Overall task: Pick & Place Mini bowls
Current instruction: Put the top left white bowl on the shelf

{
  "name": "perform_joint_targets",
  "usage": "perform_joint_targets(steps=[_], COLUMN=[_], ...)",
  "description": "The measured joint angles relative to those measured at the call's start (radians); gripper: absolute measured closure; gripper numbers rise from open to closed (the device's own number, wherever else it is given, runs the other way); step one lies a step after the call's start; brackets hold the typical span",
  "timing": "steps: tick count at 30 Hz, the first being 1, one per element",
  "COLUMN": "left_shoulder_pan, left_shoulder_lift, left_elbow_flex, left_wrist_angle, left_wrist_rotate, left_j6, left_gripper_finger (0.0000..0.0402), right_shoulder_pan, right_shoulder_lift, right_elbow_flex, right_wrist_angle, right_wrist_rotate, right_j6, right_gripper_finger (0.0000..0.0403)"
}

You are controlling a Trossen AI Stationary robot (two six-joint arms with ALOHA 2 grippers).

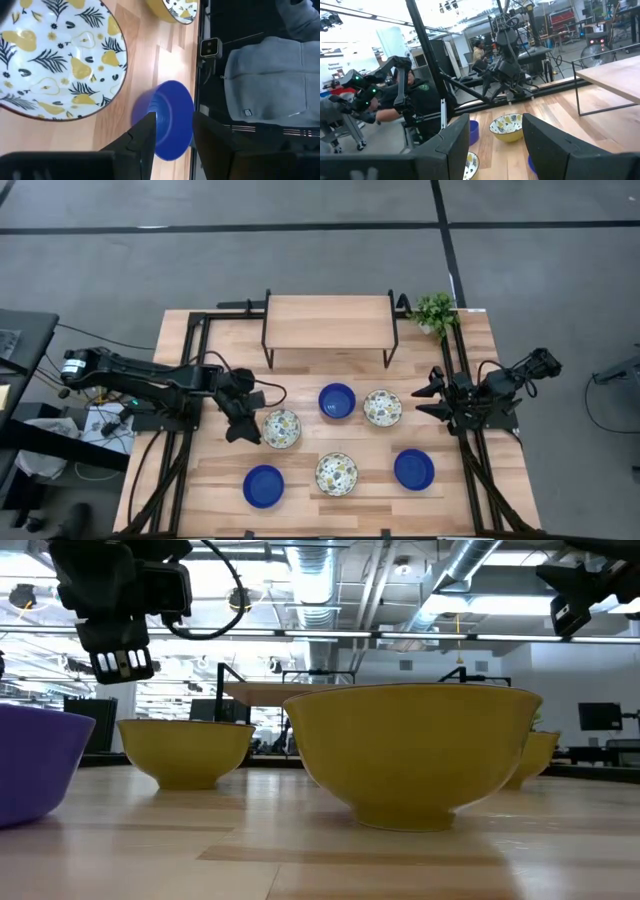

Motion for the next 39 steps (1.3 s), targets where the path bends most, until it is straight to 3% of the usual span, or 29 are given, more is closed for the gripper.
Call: perform_joint_targets(steps=[9, 15, 23, 26, 34, 39], left_shoulder_pan=[-0.001, 0.036, 0.026, 0.008, -0.035, 0.002], left_shoulder_lift=[0.000, -0.001, -0.012, -0.009, 0.080, 0.141], left_elbow_flex=[0.000, 0.002, 0.137, 0.228, 0.405, 0.409], left_wrist_angle=[0.109, 0.121, 0.103, 0.012, -0.452, -0.489], left_wrist_rotate=[-0.013, -0.133, -0.314, -0.370, -0.585, -0.624], left_j6=[-0.006, -0.147, -0.046, -0.003, -0.005, -0.099], left_gripper_finger=[0.0275, 0.0275, 0.0275, 0.0275, 0.0275, 0.0275], right_shoulder_pan=[0.000, 0.000, 0.000, 0.000, 0.000, 0.000], right_shoulder_lift=[0.000, 0.000, 0.000, 0.000, 0.000, 0.000], right_elbow_flex=[0.000, 0.000, 0.000, 0.000, 0.000, 0.000], right_wrist_angle=[0.000, 0.000, -0.001, 0.000, -0.001, -0.001], right_wrist_rotate=[0.000, 0.000, -0.001, 0.000, 0.000, 0.001], right_j6=[0.000, 0.000, 0.000, 0.000, 0.000, 0.000], right_gripper_finger=[0.0233, 0.0233, 0.0233, 0.0233, 0.0233, 0.0233])
